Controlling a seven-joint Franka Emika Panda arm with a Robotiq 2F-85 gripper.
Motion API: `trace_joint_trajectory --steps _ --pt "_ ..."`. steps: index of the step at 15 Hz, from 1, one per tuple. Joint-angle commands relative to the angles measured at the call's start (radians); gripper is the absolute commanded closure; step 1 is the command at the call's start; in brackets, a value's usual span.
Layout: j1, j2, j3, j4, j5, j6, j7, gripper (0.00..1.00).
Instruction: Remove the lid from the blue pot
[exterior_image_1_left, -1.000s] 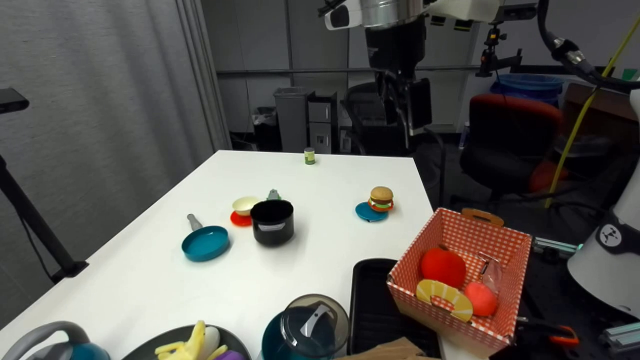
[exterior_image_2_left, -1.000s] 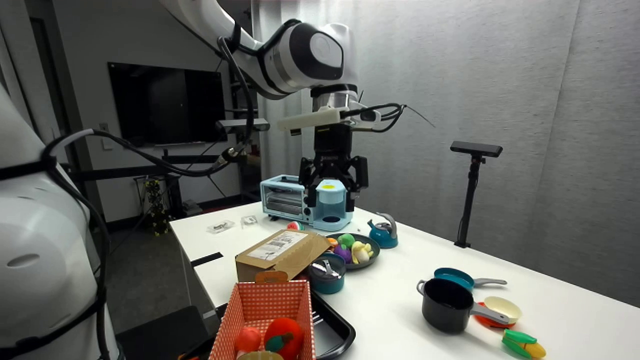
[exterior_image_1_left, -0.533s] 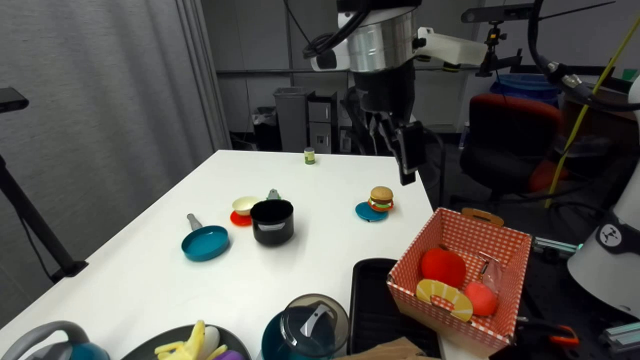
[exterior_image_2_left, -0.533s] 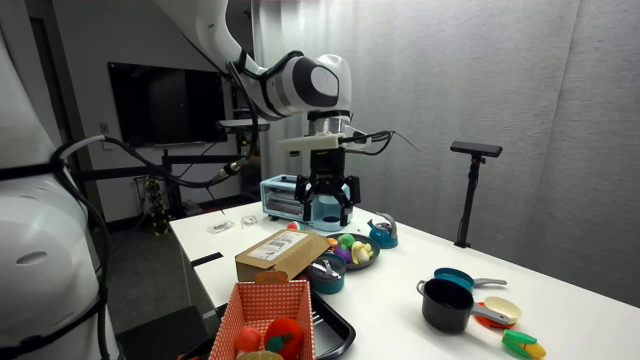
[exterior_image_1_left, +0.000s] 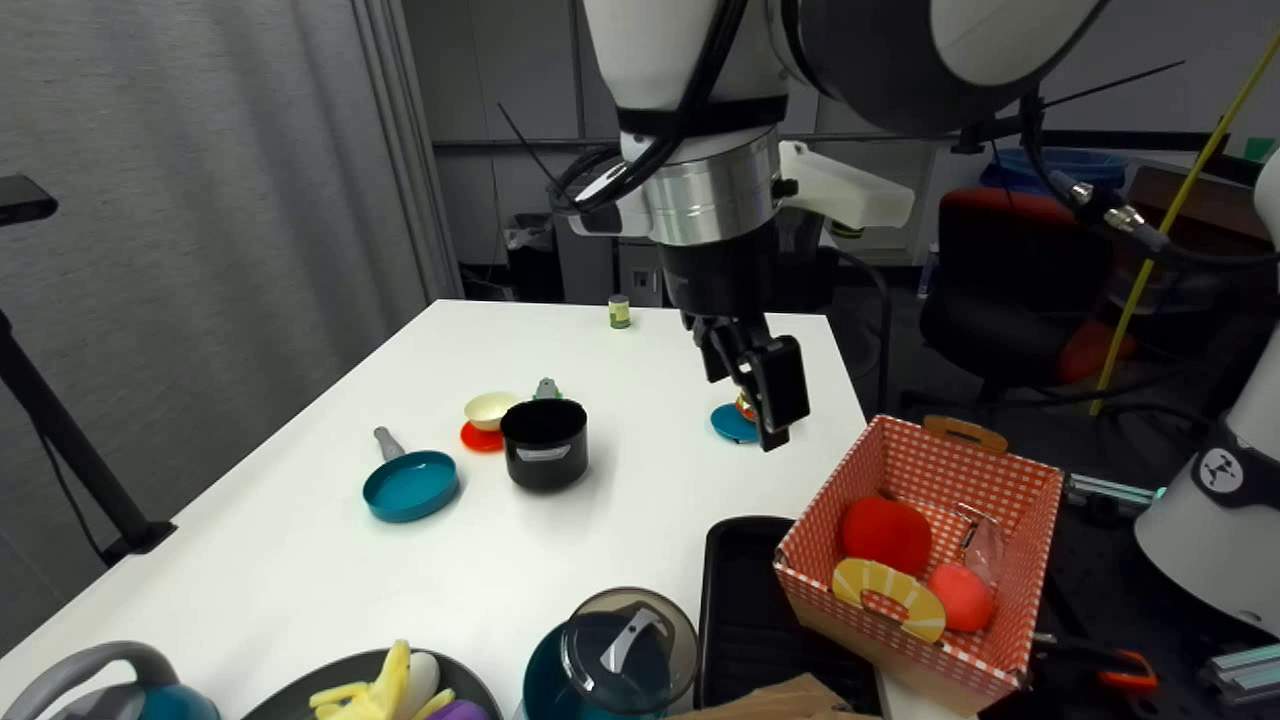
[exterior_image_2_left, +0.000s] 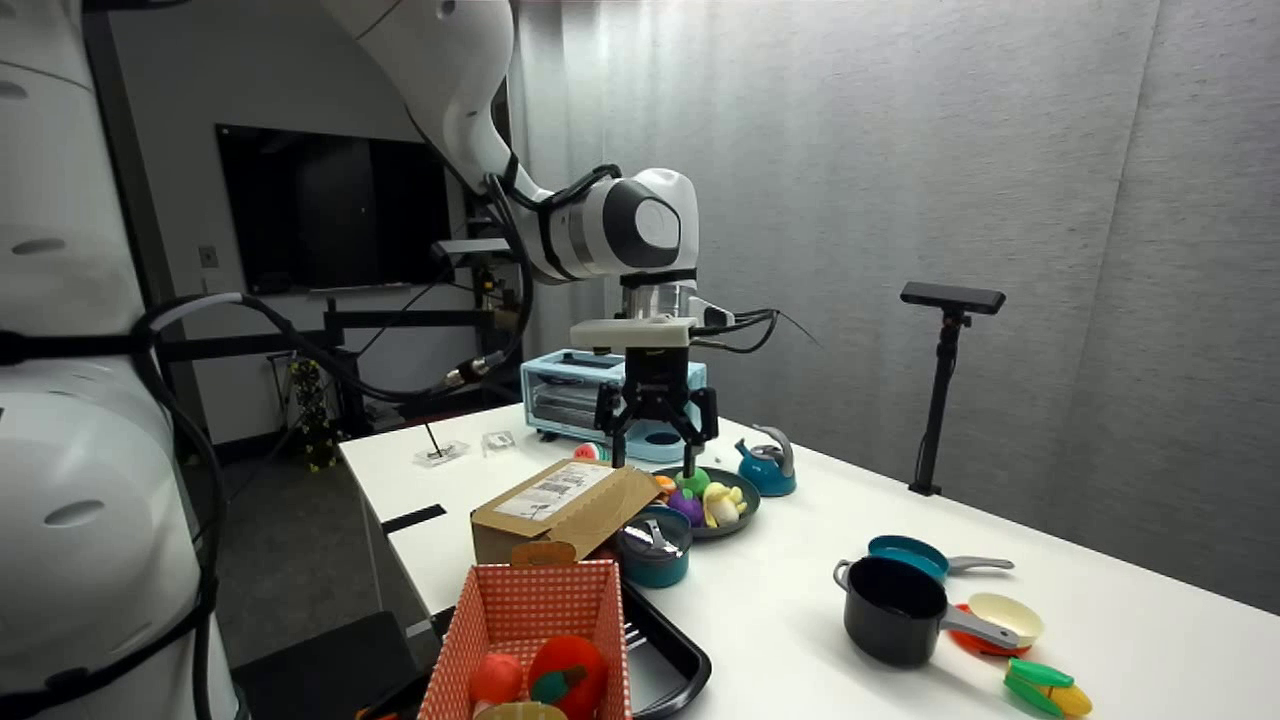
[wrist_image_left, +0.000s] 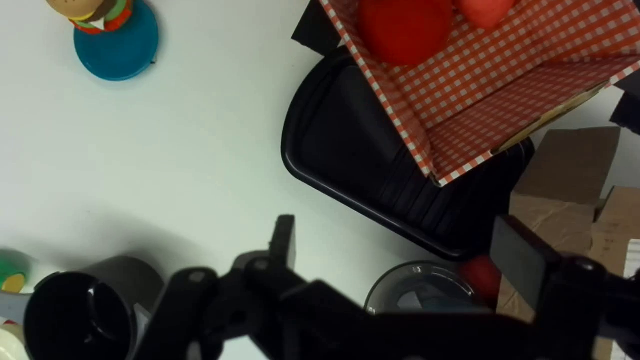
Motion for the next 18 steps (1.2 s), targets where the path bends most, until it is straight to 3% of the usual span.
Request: trace_joint_trajectory --steps 1,10,18 --pt "0.004 0.086 0.0 0.057 -0.022 0.056 -0.053 0.0" --pt "-0.007 0.243 0.025 0.121 -0.006 0.226 -0.26 0.0" --pt "-0.025 0.297 0.073 0.115 0.038 0.364 -0.418 0.0"
